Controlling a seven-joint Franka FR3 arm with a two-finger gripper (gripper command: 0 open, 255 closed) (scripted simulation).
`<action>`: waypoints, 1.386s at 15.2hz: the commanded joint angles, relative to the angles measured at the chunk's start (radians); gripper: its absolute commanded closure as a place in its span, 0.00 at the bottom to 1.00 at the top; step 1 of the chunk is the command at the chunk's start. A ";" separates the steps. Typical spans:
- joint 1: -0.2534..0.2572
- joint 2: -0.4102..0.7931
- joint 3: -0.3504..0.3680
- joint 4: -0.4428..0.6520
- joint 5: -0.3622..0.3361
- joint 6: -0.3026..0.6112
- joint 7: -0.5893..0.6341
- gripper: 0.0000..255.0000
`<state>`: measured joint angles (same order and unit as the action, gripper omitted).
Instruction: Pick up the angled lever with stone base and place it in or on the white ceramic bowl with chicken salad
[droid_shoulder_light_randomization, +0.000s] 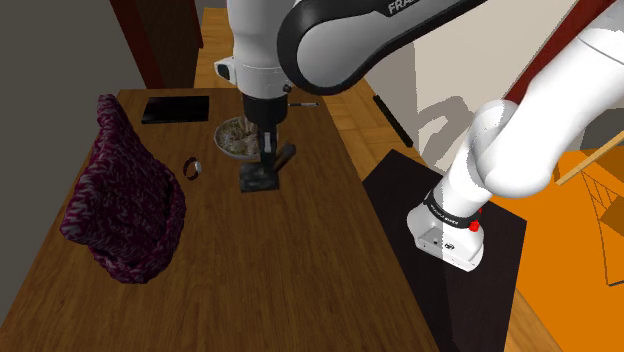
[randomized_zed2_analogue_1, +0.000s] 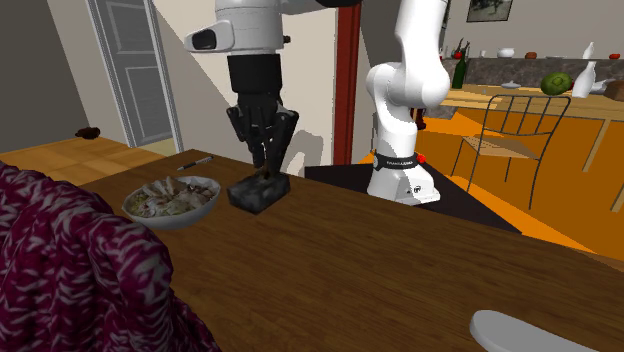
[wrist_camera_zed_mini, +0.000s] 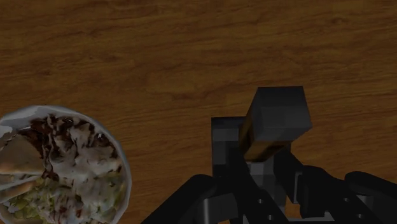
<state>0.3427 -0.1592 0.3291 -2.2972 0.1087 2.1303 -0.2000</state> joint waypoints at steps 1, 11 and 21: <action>0.000 -0.010 -0.001 0.018 0.002 -0.027 0.001 1.00; -0.033 0.006 -0.043 0.132 -0.018 -0.130 -0.056 1.00; -0.128 0.214 -0.141 0.390 -0.081 -0.193 -0.217 1.00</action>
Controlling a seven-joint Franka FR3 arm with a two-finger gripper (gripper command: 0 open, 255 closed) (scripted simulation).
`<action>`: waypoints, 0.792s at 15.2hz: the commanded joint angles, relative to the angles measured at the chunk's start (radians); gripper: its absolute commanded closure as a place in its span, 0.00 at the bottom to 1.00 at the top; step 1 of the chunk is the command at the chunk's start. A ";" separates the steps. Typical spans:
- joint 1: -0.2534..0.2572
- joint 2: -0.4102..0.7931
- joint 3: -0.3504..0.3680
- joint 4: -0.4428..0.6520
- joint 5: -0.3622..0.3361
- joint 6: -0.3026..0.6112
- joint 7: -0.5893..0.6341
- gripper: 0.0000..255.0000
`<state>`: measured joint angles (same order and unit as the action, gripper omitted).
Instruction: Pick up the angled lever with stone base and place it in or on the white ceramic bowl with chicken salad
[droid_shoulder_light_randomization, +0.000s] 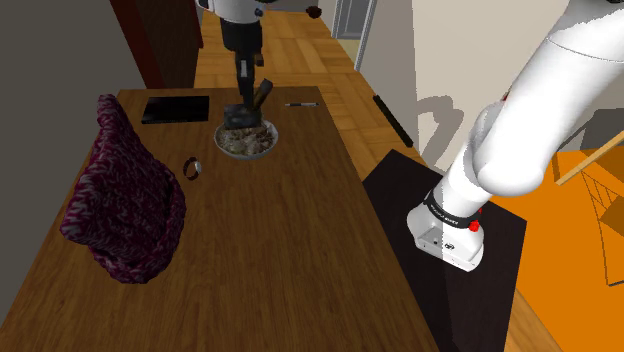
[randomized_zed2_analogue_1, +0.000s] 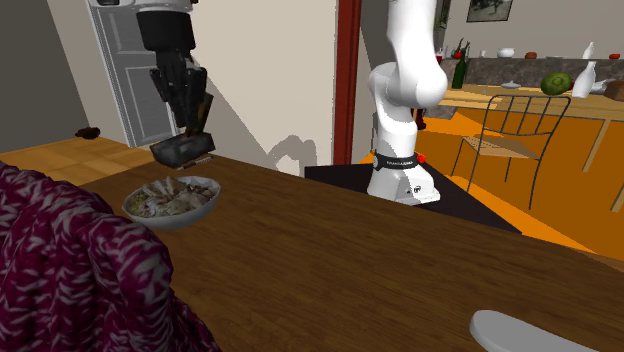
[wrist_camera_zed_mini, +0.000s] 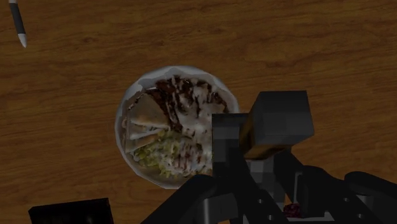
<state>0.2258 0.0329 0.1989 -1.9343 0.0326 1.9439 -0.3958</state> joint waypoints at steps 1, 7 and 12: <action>-0.020 0.047 -0.019 0.060 -0.010 -0.015 -0.036 1.00; -0.045 0.137 -0.043 0.143 -0.024 -0.011 -0.082 1.00; -0.045 0.155 -0.043 0.098 -0.027 0.051 -0.081 1.00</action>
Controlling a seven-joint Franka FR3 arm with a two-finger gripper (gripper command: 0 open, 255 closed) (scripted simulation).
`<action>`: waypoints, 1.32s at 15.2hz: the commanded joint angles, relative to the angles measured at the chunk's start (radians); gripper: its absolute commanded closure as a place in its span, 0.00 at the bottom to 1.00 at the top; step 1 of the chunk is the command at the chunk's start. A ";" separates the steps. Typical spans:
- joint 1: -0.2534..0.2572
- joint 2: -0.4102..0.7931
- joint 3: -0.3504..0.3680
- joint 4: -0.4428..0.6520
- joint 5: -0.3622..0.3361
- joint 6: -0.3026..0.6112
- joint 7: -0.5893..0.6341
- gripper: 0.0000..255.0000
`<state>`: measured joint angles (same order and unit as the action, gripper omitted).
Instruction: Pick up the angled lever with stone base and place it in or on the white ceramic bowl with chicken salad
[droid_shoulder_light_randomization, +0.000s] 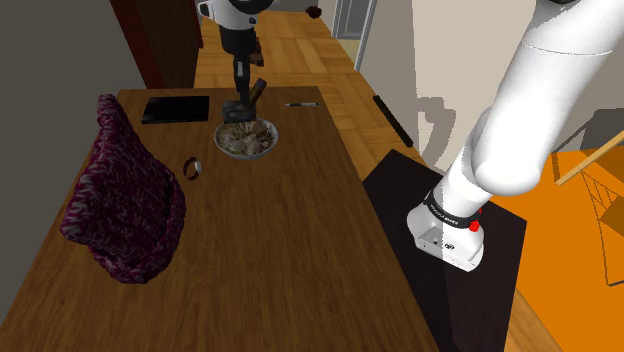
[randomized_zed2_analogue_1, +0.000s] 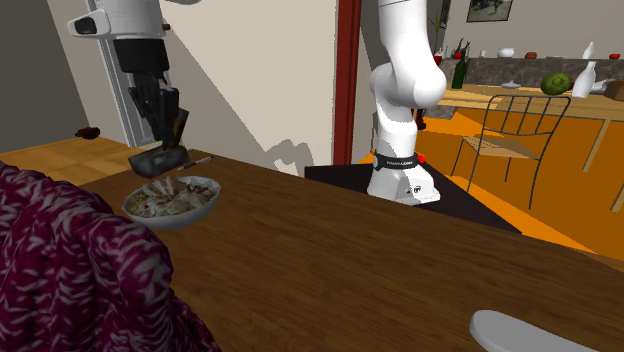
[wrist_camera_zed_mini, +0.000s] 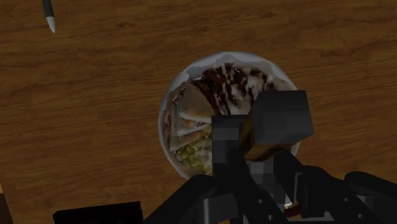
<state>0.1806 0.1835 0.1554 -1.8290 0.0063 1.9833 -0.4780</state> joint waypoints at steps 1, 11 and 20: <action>0.001 0.008 0.000 -0.015 -0.001 0.024 0.001 1.00; 0.002 0.041 -0.001 -0.066 -0.006 0.108 0.002 1.00; 0.002 0.041 -0.001 -0.066 -0.006 0.108 0.002 0.00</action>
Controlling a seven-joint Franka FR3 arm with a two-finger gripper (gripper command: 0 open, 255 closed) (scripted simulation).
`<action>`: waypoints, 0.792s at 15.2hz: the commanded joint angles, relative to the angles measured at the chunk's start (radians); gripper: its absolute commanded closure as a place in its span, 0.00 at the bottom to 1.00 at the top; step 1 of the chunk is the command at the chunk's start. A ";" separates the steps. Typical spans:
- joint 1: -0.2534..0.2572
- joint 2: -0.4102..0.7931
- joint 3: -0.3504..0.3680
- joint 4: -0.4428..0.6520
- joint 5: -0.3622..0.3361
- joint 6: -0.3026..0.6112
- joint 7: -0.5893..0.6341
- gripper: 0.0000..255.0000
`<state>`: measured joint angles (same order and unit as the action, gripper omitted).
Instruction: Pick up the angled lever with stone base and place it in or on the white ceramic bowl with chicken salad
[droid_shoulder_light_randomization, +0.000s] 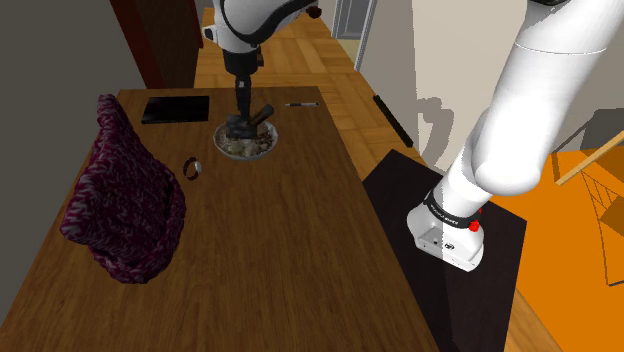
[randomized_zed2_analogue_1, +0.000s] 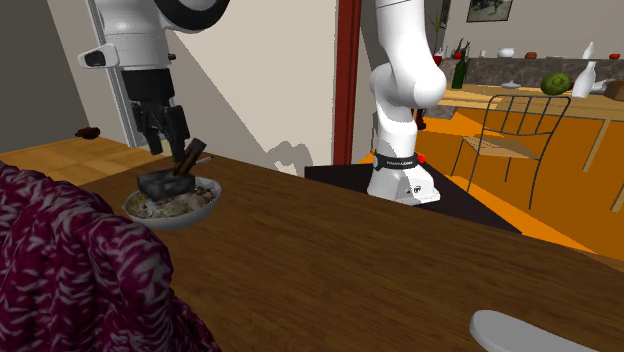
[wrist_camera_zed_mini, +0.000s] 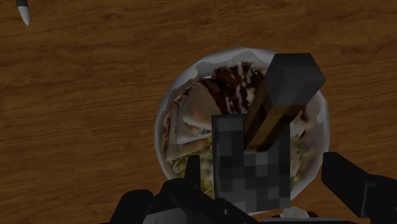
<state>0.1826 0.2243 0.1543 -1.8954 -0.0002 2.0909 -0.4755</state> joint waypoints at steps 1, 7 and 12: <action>0.000 0.000 0.000 0.000 0.000 0.000 0.000 0.00; -0.003 -0.039 0.000 0.079 0.006 -0.118 -0.004 0.00; -0.003 -0.039 0.000 0.079 0.006 -0.118 -0.004 0.00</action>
<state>0.1794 0.1857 0.1547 -1.8168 0.0060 1.9741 -0.4798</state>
